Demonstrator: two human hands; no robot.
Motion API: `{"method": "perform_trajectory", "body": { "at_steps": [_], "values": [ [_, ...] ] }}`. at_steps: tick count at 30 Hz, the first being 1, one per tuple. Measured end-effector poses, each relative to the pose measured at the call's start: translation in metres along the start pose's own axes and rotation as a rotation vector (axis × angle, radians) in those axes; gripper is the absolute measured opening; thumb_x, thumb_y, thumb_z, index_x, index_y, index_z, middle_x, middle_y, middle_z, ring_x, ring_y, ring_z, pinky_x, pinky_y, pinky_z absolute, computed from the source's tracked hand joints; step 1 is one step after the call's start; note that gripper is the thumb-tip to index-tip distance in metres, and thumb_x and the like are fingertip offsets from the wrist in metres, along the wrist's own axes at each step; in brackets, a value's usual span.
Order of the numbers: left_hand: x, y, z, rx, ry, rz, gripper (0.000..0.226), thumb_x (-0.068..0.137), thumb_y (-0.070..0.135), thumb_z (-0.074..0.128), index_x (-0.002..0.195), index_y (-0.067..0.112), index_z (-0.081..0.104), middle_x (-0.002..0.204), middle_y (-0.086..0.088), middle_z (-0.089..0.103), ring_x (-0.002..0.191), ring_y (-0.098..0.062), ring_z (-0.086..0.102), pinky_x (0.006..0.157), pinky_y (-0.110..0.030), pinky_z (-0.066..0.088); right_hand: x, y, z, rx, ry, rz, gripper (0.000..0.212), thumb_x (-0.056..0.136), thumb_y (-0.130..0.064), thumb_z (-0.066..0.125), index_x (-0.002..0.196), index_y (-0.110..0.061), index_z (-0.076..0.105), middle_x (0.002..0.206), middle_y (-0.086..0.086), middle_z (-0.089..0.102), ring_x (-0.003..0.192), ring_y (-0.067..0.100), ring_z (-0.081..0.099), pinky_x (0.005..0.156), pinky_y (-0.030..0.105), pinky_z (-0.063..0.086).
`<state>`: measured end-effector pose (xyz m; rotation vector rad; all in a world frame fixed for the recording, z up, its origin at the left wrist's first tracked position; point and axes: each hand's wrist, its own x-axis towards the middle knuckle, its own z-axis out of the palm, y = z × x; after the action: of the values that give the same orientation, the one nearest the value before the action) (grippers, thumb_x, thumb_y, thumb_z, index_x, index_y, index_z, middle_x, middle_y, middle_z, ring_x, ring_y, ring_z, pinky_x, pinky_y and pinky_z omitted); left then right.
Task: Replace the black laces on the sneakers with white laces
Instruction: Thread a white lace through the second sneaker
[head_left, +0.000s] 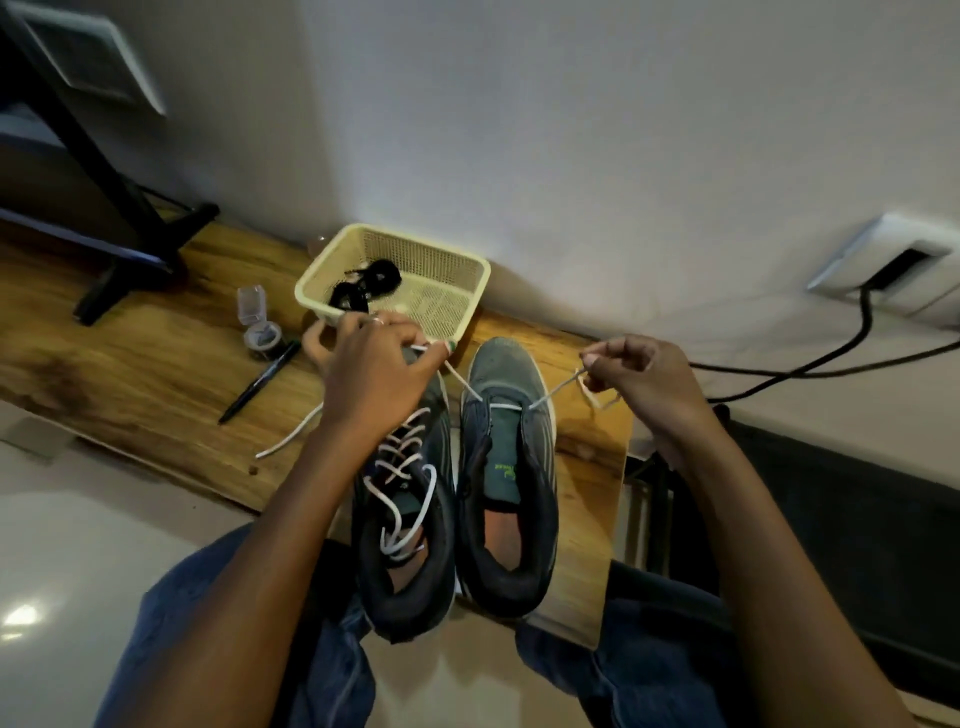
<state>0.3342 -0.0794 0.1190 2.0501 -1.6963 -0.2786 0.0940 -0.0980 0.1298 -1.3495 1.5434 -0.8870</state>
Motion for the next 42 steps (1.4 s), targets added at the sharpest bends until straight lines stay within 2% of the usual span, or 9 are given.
{"method": "perform_trajectory", "body": {
  "at_steps": [2, 6, 11, 14, 24, 27, 32, 37, 42],
  "values": [
    [-0.004, 0.003, -0.011, -0.032, 0.003, 0.007, 0.034, 0.089, 0.056, 0.052, 0.084, 0.026, 0.068, 0.104, 0.01, 0.065, 0.113, -0.017, 0.045, 0.106, -0.044, 0.011, -0.01, -0.011, -0.004, 0.065, 0.044, -0.033, 0.008, 0.09, -0.005, 0.062, 0.095, -0.002, 0.067, 0.073, 0.008, 0.066, 0.062, 0.01, 0.062, 0.063, 0.016, 0.05],
    [-0.003, 0.016, -0.047, -0.212, -0.048, 0.015, 0.038, 0.09, 0.052, 0.053, 0.064, 0.026, 0.058, 0.065, 0.012, 0.06, 0.071, -0.014, 0.056, 0.097, -0.058, 0.039, -0.031, -0.036, -0.022, 0.121, 0.06, -0.091, 0.007, 0.09, -0.003, 0.061, 0.095, -0.001, 0.067, 0.075, 0.011, 0.066, 0.064, 0.014, 0.062, 0.062, 0.015, 0.051],
    [-0.004, 0.045, -0.096, -0.226, -0.116, 0.046, 0.028, 0.089, 0.046, 0.06, 0.069, 0.028, 0.066, 0.068, 0.004, 0.068, 0.065, -0.016, 0.062, 0.07, -0.035, 0.049, -0.053, -0.079, -0.047, 0.117, 0.055, -0.186, 0.009, 0.089, 0.002, 0.061, 0.093, -0.002, 0.068, 0.074, 0.011, 0.068, 0.059, 0.008, 0.064, 0.061, 0.016, 0.053],
    [-0.007, 0.062, -0.125, -0.228, -0.092, 0.076, 0.02, 0.087, 0.039, 0.067, 0.075, 0.024, 0.073, 0.066, 0.007, 0.068, 0.06, -0.011, 0.061, 0.061, -0.028, 0.049, -0.068, -0.105, -0.057, 0.067, 0.043, -0.221, 0.009, 0.09, 0.0, 0.061, 0.094, -0.003, 0.069, 0.076, 0.012, 0.069, 0.059, 0.01, 0.066, 0.054, 0.013, 0.05],
    [-0.022, 0.102, -0.205, -0.301, 0.068, 0.189, 0.013, 0.086, 0.032, 0.07, 0.081, 0.021, 0.074, 0.07, 0.006, 0.071, 0.064, -0.007, 0.066, 0.065, -0.024, 0.053, -0.094, -0.149, -0.071, -0.126, 0.175, -0.295, 0.006, 0.087, -0.002, 0.066, 0.089, -0.004, 0.072, 0.075, 0.011, 0.071, 0.07, 0.022, 0.071, 0.069, 0.029, 0.058],
    [-0.027, 0.108, -0.218, -0.548, -0.066, 0.193, 0.005, 0.087, 0.02, 0.069, 0.088, 0.017, 0.073, 0.077, 0.003, 0.073, 0.069, -0.011, 0.07, 0.07, -0.025, 0.056, -0.096, -0.154, -0.07, -0.144, 0.202, -0.318, 0.006, 0.086, -0.002, 0.067, 0.089, -0.004, 0.072, 0.076, 0.012, 0.072, 0.071, 0.021, 0.07, 0.073, 0.033, 0.059],
    [-0.03, 0.119, -0.218, -0.872, -0.249, 0.239, 0.019, 0.09, 0.008, 0.063, 0.108, 0.006, 0.07, 0.095, -0.009, 0.073, 0.085, -0.018, 0.071, 0.076, -0.02, 0.056, -0.097, -0.16, -0.067, -0.068, 0.215, -0.331, 0.009, 0.085, -0.003, 0.067, 0.084, -0.01, 0.072, 0.074, 0.009, 0.072, 0.069, 0.019, 0.071, 0.07, 0.03, 0.059],
    [-0.03, 0.129, -0.184, -0.876, -0.33, 0.23, 0.03, 0.082, -0.001, 0.069, 0.111, 0.01, 0.069, 0.102, -0.008, 0.072, 0.095, -0.014, 0.069, 0.08, -0.018, 0.054, -0.098, -0.16, -0.064, 0.051, 0.138, -0.333, 0.009, 0.086, -0.004, 0.067, 0.087, -0.011, 0.073, 0.077, 0.008, 0.073, 0.072, 0.018, 0.07, 0.062, 0.021, 0.052],
    [-0.03, 0.137, -0.14, -0.745, -0.385, 0.275, 0.037, 0.076, 0.003, 0.077, 0.111, 0.015, 0.069, 0.101, -0.004, 0.072, 0.096, -0.016, 0.069, 0.09, -0.041, 0.055, -0.094, -0.159, -0.058, 0.06, 0.067, -0.351, 0.01, 0.085, -0.008, 0.069, 0.083, -0.018, 0.073, 0.077, 0.001, 0.073, 0.07, 0.008, 0.066, 0.059, 0.019, 0.049]
  ]
}}
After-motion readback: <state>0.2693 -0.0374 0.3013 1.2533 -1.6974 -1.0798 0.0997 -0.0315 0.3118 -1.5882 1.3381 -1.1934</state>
